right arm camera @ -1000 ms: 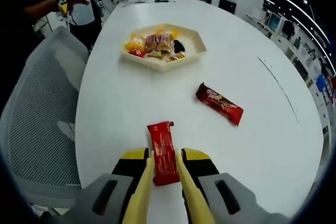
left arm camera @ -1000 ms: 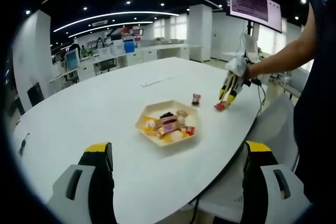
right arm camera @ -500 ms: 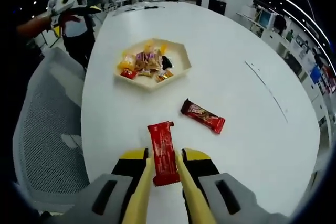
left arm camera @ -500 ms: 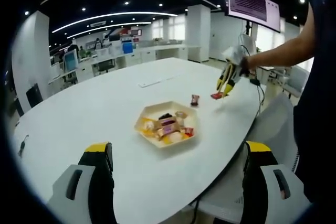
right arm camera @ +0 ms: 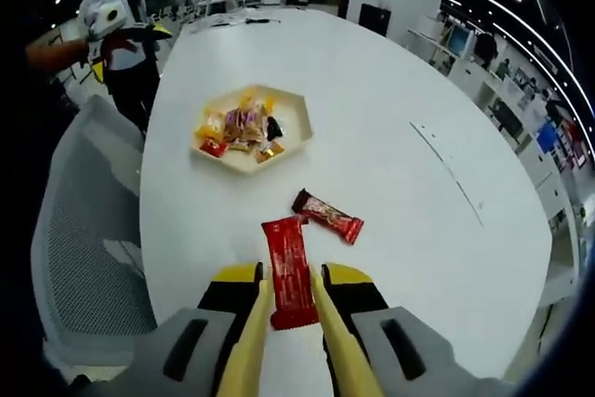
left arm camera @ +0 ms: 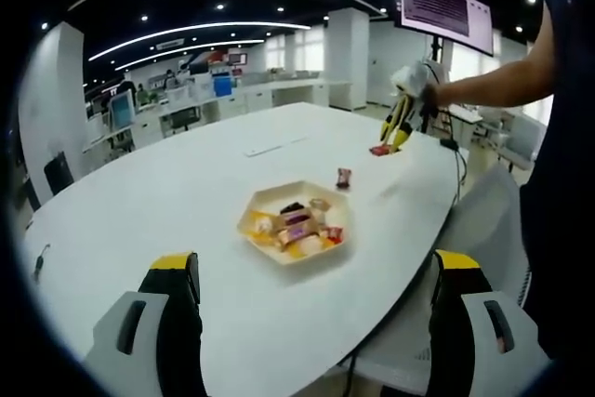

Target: Place the target food into the container with the food tongs after gripping and lifting it, then release it inside without dropping or visibly crushing the food.

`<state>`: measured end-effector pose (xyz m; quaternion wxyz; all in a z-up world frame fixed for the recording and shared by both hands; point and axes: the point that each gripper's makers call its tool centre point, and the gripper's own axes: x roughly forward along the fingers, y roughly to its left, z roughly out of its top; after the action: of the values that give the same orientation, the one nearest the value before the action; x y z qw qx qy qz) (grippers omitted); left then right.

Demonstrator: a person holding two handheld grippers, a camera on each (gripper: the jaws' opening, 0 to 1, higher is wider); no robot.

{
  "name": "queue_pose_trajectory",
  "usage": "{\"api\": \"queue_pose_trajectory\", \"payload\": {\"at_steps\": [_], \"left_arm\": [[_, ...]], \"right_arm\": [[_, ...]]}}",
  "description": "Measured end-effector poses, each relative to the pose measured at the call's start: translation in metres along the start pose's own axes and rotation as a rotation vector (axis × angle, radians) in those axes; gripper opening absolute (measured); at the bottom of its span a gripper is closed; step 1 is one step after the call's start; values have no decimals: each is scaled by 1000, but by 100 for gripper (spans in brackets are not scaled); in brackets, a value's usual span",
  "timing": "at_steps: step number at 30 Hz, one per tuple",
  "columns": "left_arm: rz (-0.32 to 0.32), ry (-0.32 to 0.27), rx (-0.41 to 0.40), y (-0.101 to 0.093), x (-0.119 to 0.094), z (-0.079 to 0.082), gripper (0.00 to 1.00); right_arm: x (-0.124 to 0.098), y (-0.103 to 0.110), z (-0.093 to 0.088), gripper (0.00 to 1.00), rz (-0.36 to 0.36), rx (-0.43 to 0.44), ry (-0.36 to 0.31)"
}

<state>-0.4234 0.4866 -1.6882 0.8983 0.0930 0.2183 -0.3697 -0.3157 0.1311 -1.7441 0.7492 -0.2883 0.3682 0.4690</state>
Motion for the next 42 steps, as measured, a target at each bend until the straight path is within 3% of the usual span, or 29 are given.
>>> {"api": "queue_pose_trajectory", "payload": {"at_steps": [11, 42], "left_arm": [[2, -5, -8, 0, 0, 0, 99], [37, -16, -52, -1, -13, -13, 99]], "right_arm": [[5, -2, 20, 23, 2, -20, -5], [62, 4, 135, 23, 78, -166, -61]]}}
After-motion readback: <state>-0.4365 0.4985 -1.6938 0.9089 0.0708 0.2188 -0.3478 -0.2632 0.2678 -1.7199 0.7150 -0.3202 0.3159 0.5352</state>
